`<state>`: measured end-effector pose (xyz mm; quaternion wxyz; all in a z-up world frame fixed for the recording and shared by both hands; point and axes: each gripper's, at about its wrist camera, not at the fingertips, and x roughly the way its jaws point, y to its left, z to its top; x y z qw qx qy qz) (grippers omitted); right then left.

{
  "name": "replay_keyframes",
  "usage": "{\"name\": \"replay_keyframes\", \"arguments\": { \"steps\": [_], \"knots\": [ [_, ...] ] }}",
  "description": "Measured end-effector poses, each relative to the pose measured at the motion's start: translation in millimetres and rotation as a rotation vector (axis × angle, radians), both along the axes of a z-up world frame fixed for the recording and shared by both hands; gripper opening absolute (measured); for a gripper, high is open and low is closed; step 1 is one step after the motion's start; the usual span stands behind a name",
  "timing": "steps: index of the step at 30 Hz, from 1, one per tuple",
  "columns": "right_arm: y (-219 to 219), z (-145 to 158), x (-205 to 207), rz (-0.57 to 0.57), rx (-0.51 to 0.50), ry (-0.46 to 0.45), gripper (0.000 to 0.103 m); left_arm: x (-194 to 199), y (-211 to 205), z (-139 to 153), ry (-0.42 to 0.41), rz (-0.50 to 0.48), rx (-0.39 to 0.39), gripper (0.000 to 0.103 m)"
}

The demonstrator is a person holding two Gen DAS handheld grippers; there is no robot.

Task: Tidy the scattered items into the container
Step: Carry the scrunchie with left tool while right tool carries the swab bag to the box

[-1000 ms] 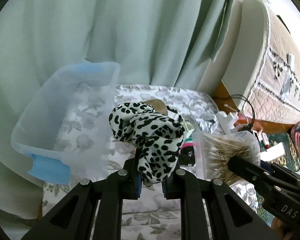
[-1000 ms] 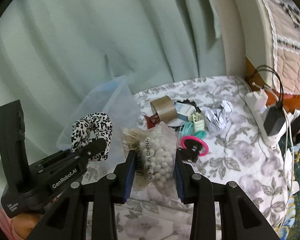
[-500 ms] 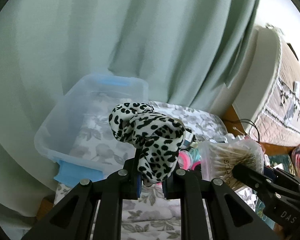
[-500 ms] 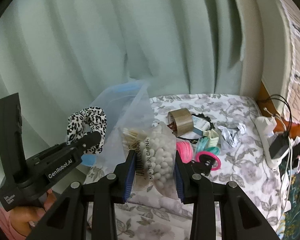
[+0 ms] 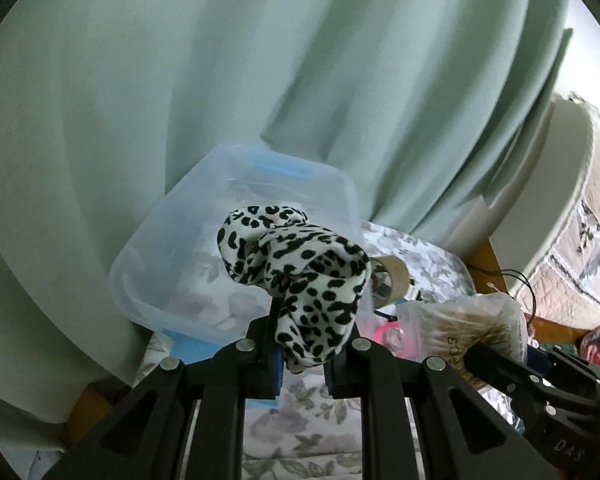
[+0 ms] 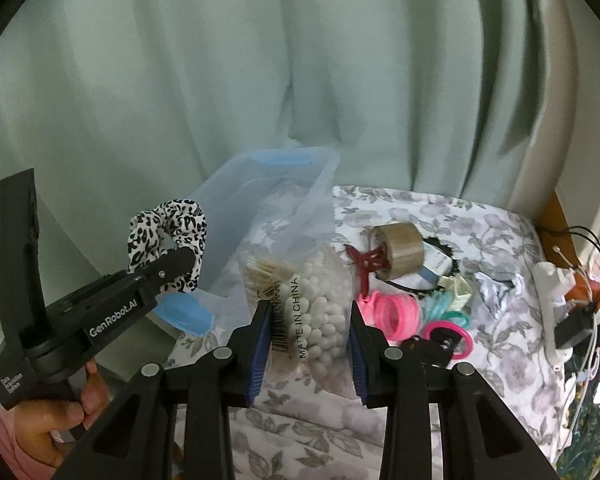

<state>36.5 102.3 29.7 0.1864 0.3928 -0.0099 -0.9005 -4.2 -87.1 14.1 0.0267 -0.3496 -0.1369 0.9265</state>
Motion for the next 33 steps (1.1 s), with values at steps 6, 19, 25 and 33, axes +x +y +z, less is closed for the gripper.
{"name": "replay_keyframes", "arguments": {
  "steps": [6, 19, 25, 33],
  "knots": [
    [-24, -2, -13, 0.036, 0.019, -0.012, 0.038, -5, -17, -5, -0.007, 0.028, 0.013, 0.016],
    [-62, -6, -43, 0.095, 0.013, -0.026, 0.038, -26, -42, -13, -0.028, 0.061, 0.026, 0.016],
    [-70, -15, -61, 0.098, 0.004, -0.041, 0.038, -37, -48, -24, -0.063, 0.065, 0.033, 0.016],
    [-74, -25, -78, 0.100, -0.005, -0.063, 0.038, -48, -52, -38, -0.104, 0.068, 0.045, 0.016]
  ]
}}
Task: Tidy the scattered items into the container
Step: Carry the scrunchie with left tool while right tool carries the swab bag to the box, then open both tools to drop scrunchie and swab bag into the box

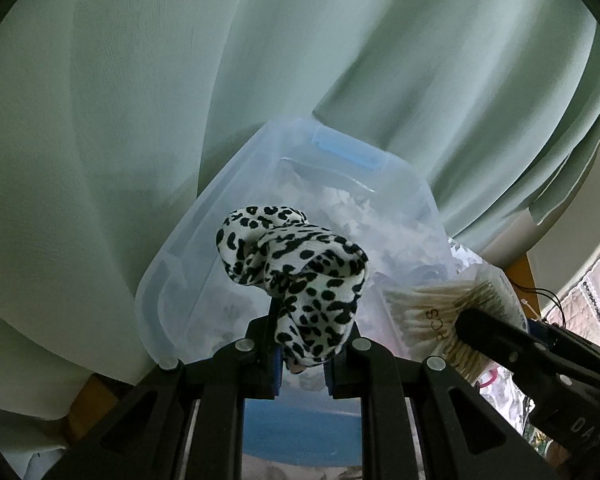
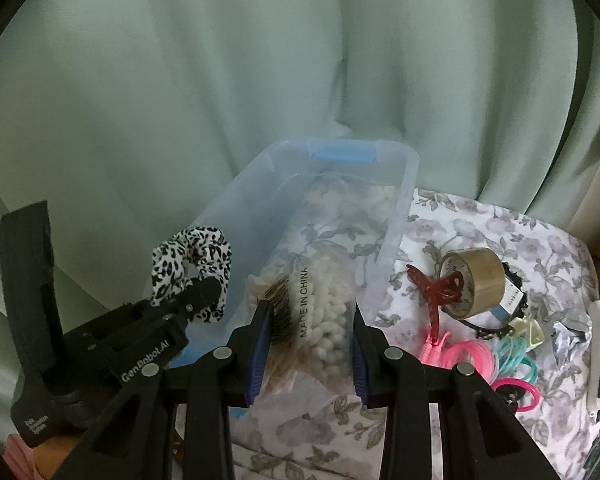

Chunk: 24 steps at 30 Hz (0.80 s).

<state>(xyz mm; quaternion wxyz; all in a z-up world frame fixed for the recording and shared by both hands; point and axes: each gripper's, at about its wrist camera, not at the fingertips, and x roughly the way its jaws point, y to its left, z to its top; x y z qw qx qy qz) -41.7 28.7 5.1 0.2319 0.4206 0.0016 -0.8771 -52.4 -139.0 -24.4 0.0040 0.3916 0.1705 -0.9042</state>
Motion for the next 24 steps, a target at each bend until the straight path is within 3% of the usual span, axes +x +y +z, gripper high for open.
{"name": "replay_keyframes", "arguments": {
  "steps": [13, 16, 19, 23, 24],
  "knots": [
    [1, -16, -18, -0.018, -0.015, -0.039, 0.041, 7, 1, 0, 0.009, 0.013, -0.017, 0.019],
    [1, -16, -16, -0.011, -0.021, -0.035, 0.049, 7, 1, 0, 0.011, 0.006, -0.020, 0.023],
    [-3, -16, -13, 0.004, -0.011, -0.019, 0.061, 9, 2, 2, 0.016, 0.001, -0.017, 0.035],
    [1, -14, -12, -0.011, -0.014, -0.015, 0.061, 11, 1, 4, 0.025, 0.018, -0.009, 0.062],
    [4, -13, -11, -0.022, -0.017, -0.016, 0.061, 12, 1, 5, 0.025, 0.023, -0.010, 0.062]
  ]
}}
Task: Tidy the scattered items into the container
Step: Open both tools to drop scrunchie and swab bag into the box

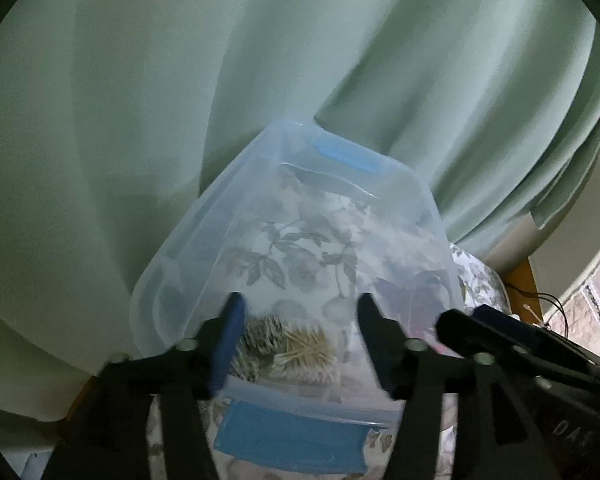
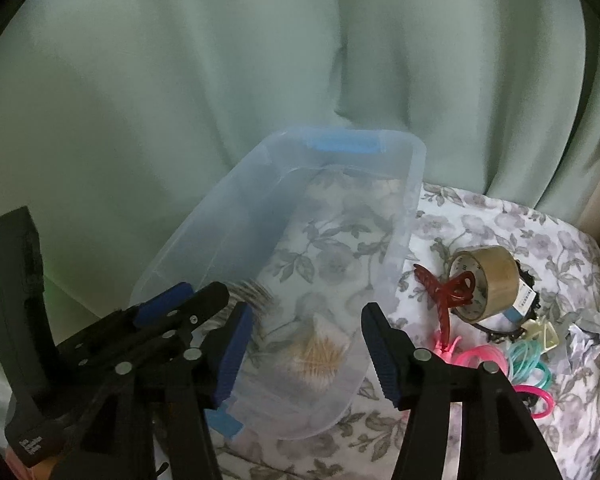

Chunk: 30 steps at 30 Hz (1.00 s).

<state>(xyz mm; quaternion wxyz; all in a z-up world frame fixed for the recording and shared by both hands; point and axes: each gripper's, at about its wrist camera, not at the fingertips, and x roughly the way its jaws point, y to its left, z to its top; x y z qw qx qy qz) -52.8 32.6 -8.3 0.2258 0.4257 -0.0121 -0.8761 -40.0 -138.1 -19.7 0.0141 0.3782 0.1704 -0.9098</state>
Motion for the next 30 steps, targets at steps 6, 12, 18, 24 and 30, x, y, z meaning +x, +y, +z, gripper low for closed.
{"name": "replay_keyframes", "arguments": {
  "steps": [6, 12, 18, 24, 30],
  "knots": [
    [9, 7, 10, -0.015, -0.007, 0.007, 0.061, 3, 7, 5, -0.021, 0.015, -0.044, 0.062],
    [16, 15, 26, -0.018, -0.024, 0.027, 0.061, 19, 20, 20, 0.005, -0.009, -0.079, 0.062],
    [33, 28, 47, -0.028, -0.057, 0.054, 0.061, 34, 41, 36, 0.013, -0.031, -0.115, 0.062],
    [62, 45, 71, -0.062, -0.104, 0.101, 0.061, 43, 68, 42, -0.030, -0.019, -0.180, 0.062],
    [111, 50, 93, -0.146, -0.148, 0.129, 0.061, 55, 104, 47, 0.009, -0.136, -0.171, 0.062]
  ]
}}
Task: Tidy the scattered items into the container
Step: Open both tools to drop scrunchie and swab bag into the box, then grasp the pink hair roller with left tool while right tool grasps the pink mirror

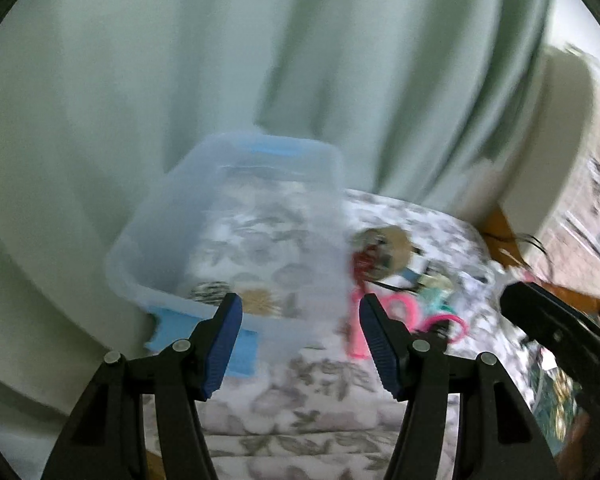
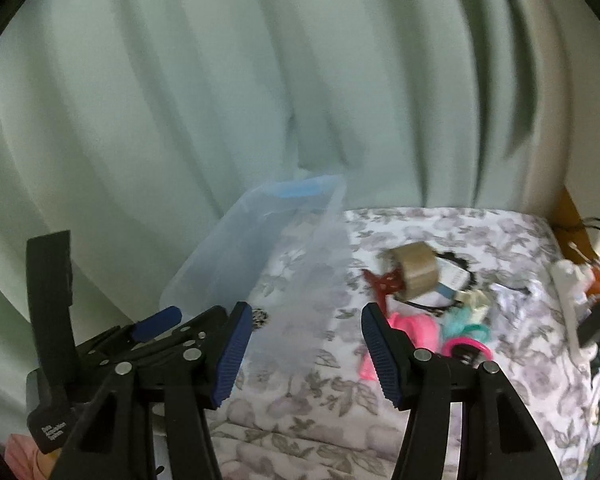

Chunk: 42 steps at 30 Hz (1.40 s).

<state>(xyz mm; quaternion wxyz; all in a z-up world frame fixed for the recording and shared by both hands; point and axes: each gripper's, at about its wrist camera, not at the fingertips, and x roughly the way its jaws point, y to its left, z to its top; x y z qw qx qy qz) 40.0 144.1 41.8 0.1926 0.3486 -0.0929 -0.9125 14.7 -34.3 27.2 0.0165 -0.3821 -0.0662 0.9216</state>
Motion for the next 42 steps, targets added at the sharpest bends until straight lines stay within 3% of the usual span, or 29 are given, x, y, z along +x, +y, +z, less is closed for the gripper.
{"name": "replay_keyframes", "arguments": {
  "steps": [2, 7, 14, 17, 20, 26, 32, 39, 42],
  "knots": [
    [18, -2, 6, -0.037, -0.015, -0.002, 0.061, 3, 16, 2, 0.012, -0.052, 0.004, 0.062],
    [74, -16, 15, -0.166, -0.064, -0.030, 0.061, -2, 44, -5, -0.016, -0.150, 0.131, 0.062],
    [141, -46, 22, -0.312, -0.126, -0.076, 0.061, -5, 82, -19, -0.035, -0.210, 0.133, 0.062],
    [163, -60, 22, -0.352, -0.144, -0.109, 0.061, -12, 96, -28, -0.079, -0.231, 0.117, 0.062],
    [179, -77, 19, -0.376, -0.160, -0.148, 0.061, -20, 109, -43, -0.149, -0.250, 0.068, 0.062],
    [184, -113, 6, -0.349, -0.156, -0.246, 0.061, -33, 130, -76, -0.216, -0.257, -0.101, 0.062],
    [169, -143, -10, -0.281, -0.127, -0.328, 0.061, -54, 129, -115, -0.302, -0.218, -0.162, 0.062],
    [157, -169, -41, -0.236, -0.076, -0.390, 0.061, -84, 130, -146, -0.332, -0.195, -0.262, 0.062],
    [153, -177, -58, -0.220, -0.052, -0.390, 0.061, -99, 126, -158, -0.356, -0.176, -0.258, 0.062]
  ]
}}
